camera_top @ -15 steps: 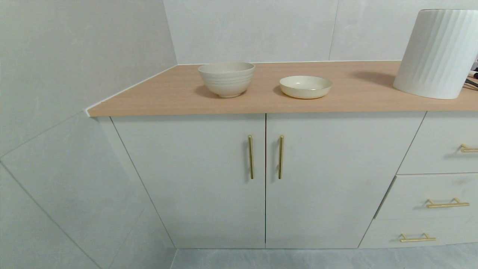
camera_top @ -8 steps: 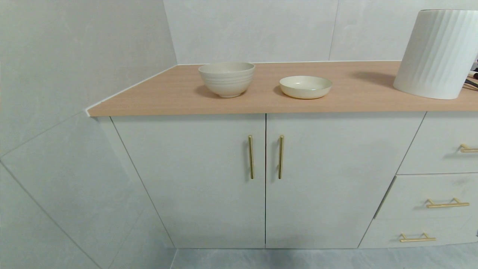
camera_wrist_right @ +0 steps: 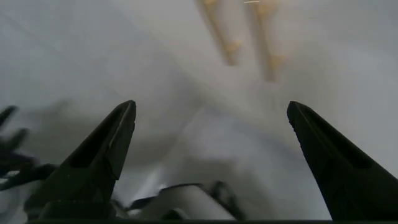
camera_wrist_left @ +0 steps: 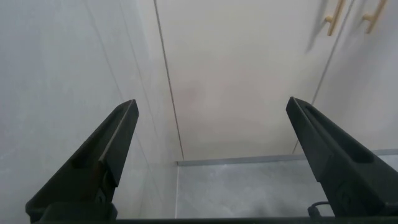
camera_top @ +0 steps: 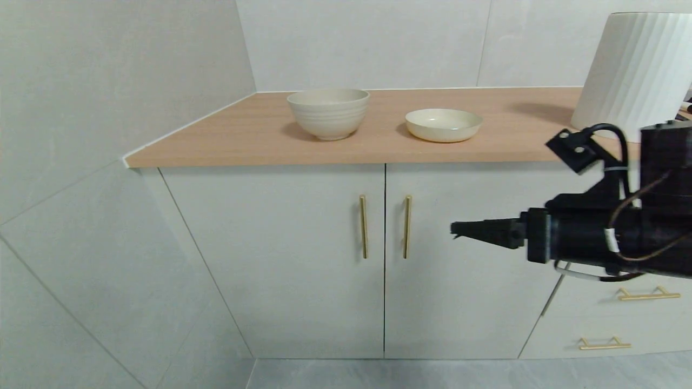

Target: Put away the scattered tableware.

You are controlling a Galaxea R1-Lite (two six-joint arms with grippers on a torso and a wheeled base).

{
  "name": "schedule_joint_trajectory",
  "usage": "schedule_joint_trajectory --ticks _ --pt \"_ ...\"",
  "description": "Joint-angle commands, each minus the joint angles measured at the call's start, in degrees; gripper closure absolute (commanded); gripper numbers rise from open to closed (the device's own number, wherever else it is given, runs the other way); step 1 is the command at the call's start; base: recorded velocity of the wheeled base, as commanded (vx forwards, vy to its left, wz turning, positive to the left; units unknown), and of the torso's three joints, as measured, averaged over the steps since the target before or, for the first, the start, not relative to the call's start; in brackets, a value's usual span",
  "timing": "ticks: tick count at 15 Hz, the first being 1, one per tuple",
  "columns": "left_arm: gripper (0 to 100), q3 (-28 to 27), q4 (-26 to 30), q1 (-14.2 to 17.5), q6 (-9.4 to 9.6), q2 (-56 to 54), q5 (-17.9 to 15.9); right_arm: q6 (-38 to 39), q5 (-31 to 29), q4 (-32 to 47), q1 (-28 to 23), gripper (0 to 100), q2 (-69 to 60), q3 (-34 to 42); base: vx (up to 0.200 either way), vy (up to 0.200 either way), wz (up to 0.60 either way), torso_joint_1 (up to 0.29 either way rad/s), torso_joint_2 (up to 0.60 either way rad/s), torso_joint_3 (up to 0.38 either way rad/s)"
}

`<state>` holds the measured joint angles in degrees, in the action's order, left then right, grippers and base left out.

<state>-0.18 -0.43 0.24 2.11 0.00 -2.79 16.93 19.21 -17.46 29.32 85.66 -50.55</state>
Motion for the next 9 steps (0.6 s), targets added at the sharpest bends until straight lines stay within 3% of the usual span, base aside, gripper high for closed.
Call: schedule_joint_trajectory --ticks 1,4,9 --pt "0 0.01 -0.01 0.02 0.00 0.00 -0.02 2.05 1.88 -2.85 3.29 0 14.18 -6.75 0.000 0.000 0.00 0.000 0.00 0.000" --pt "0 0.01 -0.01 0.02 0.00 0.00 -0.02 2.05 0.91 -8.91 3.38 0 19.72 -8.16 0.000 0.000 0.00 0.000 0.00 0.000" --pt "0 0.01 -0.01 0.02 0.00 0.00 -0.02 1.79 -5.94 -22.18 3.38 0 28.95 -8.16 0.000 0.000 0.00 0.000 0.00 0.000"
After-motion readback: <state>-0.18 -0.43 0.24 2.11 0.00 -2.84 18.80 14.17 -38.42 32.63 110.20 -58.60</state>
